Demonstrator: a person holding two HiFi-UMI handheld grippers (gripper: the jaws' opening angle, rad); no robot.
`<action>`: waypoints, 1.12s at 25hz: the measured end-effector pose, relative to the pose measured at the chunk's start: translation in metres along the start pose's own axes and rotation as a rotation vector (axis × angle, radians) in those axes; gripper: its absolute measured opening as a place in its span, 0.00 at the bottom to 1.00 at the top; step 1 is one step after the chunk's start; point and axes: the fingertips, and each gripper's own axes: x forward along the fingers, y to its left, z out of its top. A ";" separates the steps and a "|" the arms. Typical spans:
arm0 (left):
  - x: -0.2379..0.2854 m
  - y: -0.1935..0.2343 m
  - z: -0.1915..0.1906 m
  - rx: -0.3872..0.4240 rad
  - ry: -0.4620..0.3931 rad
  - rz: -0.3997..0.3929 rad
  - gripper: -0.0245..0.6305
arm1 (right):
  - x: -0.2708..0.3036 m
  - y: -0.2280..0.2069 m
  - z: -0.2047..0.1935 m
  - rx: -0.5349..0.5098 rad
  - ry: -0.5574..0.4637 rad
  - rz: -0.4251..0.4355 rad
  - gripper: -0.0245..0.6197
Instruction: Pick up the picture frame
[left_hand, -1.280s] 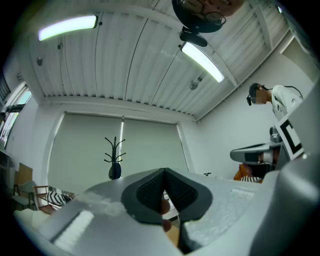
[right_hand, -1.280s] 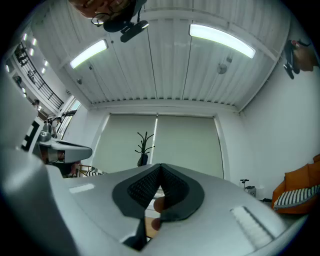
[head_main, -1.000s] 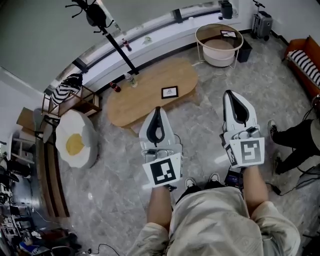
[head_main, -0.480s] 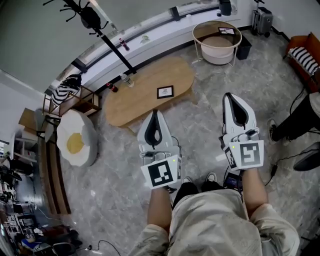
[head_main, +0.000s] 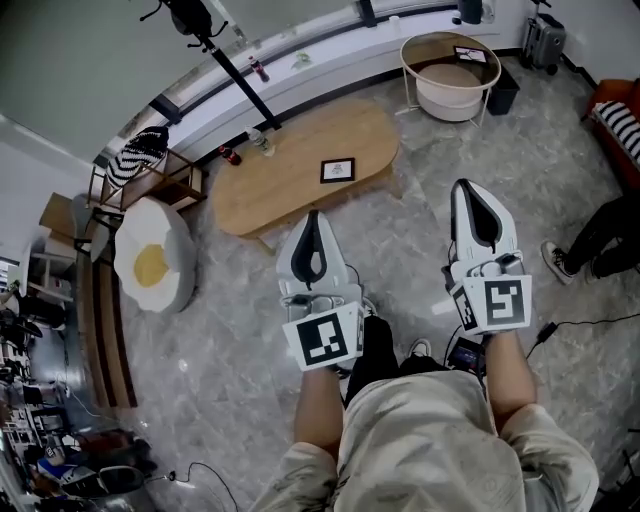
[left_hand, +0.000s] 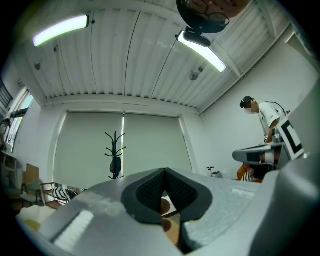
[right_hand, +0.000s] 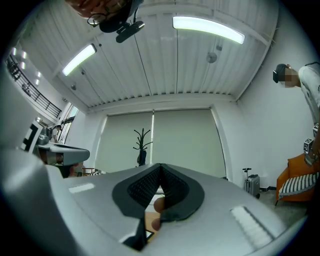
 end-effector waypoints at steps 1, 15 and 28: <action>0.002 0.004 0.000 -0.002 -0.006 0.002 0.04 | 0.004 0.003 0.000 -0.003 -0.002 0.002 0.04; 0.064 0.069 -0.016 0.004 -0.040 -0.009 0.04 | 0.091 0.034 -0.015 -0.018 -0.017 0.004 0.04; 0.143 0.176 -0.040 -0.043 -0.041 -0.001 0.04 | 0.215 0.100 -0.039 -0.047 0.029 0.015 0.04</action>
